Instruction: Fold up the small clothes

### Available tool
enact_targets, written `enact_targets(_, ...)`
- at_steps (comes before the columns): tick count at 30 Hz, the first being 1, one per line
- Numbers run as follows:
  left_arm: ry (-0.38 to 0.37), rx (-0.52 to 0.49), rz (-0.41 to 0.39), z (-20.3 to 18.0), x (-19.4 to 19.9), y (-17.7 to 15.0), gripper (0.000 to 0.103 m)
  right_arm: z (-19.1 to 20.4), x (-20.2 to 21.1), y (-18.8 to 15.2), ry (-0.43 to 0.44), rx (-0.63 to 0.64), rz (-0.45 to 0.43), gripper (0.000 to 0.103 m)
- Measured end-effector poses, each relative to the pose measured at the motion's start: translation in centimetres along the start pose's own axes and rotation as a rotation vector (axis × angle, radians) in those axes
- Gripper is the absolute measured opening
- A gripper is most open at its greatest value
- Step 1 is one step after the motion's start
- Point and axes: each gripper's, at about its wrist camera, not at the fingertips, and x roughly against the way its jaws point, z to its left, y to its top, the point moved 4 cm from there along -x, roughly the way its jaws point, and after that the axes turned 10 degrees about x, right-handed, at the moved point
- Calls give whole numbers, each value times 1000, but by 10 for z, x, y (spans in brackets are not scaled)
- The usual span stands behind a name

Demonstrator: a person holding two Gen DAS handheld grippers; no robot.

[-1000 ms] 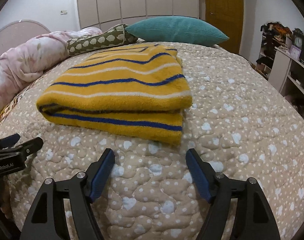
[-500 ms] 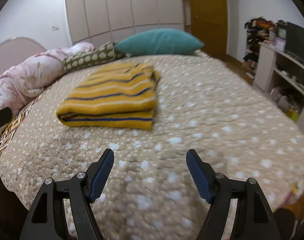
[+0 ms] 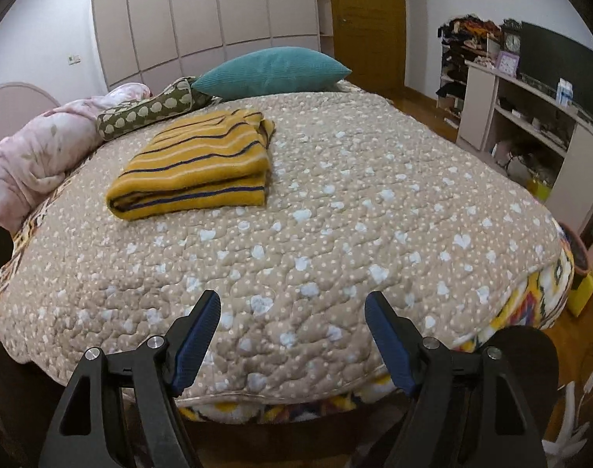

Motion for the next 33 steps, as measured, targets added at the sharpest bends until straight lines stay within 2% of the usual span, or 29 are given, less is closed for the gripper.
enact_targets(6, 24, 37, 72, 11, -17, -5, 103, 9, 0, 2, -16, 47, -9, 81)
enact_targets(14, 23, 39, 94, 11, -21, -7, 103, 22, 3, 4, -34, 107, -24, 81)
enact_targets(23, -8, -1, 144, 1, -31, -16, 103, 20, -5, 0, -38, 93, 11, 82)
enact_targets(33, -13, 20, 187, 4, -39, -22, 103, 19, -12, -4, -48, 88, 36, 83)
